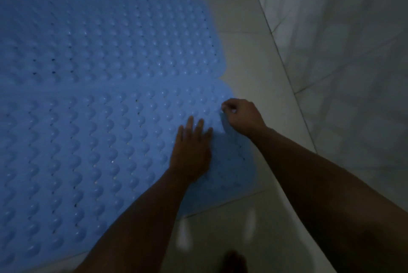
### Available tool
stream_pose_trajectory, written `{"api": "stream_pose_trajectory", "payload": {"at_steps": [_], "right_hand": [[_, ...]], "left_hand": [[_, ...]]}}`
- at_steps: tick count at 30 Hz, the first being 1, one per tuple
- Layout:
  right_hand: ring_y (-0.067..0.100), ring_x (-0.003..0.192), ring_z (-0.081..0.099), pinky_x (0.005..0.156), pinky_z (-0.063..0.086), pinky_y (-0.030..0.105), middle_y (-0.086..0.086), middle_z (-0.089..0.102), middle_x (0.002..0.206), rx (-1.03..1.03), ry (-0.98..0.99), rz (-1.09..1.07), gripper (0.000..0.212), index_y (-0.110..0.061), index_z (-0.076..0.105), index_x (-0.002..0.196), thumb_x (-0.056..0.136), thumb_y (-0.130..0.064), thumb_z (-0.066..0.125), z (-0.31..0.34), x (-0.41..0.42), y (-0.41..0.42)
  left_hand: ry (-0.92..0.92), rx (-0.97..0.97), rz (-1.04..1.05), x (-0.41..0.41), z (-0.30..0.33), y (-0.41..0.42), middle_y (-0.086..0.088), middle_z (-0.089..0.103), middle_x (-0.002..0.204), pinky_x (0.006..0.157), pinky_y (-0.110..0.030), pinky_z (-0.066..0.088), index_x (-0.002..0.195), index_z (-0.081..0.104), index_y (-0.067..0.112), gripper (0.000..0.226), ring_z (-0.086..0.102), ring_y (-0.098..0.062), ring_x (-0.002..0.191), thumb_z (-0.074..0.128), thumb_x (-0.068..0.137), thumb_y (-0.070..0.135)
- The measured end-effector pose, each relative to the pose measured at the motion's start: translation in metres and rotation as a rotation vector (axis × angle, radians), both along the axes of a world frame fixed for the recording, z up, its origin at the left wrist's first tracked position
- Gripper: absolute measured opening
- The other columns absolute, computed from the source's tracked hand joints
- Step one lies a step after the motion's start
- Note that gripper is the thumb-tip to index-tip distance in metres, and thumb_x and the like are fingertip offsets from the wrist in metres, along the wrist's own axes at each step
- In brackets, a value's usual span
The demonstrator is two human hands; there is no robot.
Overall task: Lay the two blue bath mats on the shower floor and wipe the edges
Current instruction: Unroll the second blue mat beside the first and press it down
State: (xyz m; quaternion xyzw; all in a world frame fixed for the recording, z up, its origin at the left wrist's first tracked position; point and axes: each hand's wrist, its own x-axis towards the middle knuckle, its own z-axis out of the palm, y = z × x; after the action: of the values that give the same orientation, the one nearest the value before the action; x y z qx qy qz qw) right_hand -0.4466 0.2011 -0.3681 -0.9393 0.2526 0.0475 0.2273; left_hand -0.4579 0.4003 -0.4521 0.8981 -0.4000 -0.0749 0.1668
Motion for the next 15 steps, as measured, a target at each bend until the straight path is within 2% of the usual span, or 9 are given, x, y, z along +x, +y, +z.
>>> {"api": "stream_pose_trajectory", "payload": {"at_steps": [2,5,8,10,13,15], "right_hand": [[0.02,0.103,0.069,0.091,0.055,0.04,-0.006,0.075,0.105,-0.002,-0.078,-0.016,0.037,-0.029,0.071,0.096,0.086,-0.055,0.046,0.001,0.006,-0.002],[0.018,0.102,0.069,0.091,0.054,0.039,-0.006,0.075,0.104,0.005,-0.207,0.001,0.034,-0.025,0.073,0.097,0.089,-0.049,0.05,-0.014,0.008,0.006],[0.022,0.098,0.069,0.088,0.055,0.04,-0.001,0.075,0.102,0.0,-0.273,0.039,0.03,-0.02,0.074,0.098,0.092,-0.041,0.054,-0.031,0.008,0.01],[0.025,0.095,0.07,0.089,0.054,0.045,0.001,0.075,0.1,-0.06,-0.318,0.055,0.026,-0.018,0.074,0.096,0.093,-0.037,0.055,-0.045,0.003,0.009],[0.028,0.1,0.068,0.1,0.044,0.059,-0.001,0.074,0.103,-0.145,-0.26,0.059,0.024,-0.022,0.072,0.098,0.095,-0.037,0.054,-0.058,-0.005,0.011],[0.027,0.104,0.067,0.105,0.039,0.06,-0.002,0.074,0.105,-0.146,-0.208,0.049,0.025,-0.024,0.071,0.098,0.095,-0.039,0.052,-0.053,-0.005,0.012]], "left_hand": [[-0.026,-0.006,-0.065,-0.019,-0.009,-0.006,-0.017,0.02,0.168,0.118,-0.068,0.017,0.158,0.034,0.018,0.07,0.01,-0.044,0.155,0.038,0.096,0.052],[-0.037,-0.031,-0.021,-0.027,-0.016,-0.007,-0.013,0.012,0.17,0.12,-0.068,0.011,0.161,0.026,0.017,0.082,0.005,-0.04,0.156,0.034,0.097,0.069],[-0.06,-0.016,-0.017,-0.028,-0.014,-0.008,-0.012,0.009,0.17,0.12,-0.067,0.01,0.161,0.024,0.018,0.085,0.0,-0.038,0.157,0.03,0.097,0.073],[-0.052,-0.001,-0.015,-0.028,-0.014,-0.009,-0.011,0.006,0.171,0.12,-0.066,0.008,0.162,0.022,0.019,0.087,-0.002,-0.037,0.157,0.029,0.096,0.075],[0.003,0.045,-0.027,-0.03,-0.012,-0.006,-0.011,0.002,0.171,0.121,-0.067,0.003,0.163,0.018,0.02,0.101,-0.007,-0.037,0.157,0.028,0.087,0.086],[0.071,0.093,-0.041,-0.028,-0.009,-0.006,-0.01,-0.001,0.171,0.121,-0.067,-0.003,0.163,0.015,0.021,0.111,-0.011,-0.036,0.156,0.026,0.079,0.093]]}}
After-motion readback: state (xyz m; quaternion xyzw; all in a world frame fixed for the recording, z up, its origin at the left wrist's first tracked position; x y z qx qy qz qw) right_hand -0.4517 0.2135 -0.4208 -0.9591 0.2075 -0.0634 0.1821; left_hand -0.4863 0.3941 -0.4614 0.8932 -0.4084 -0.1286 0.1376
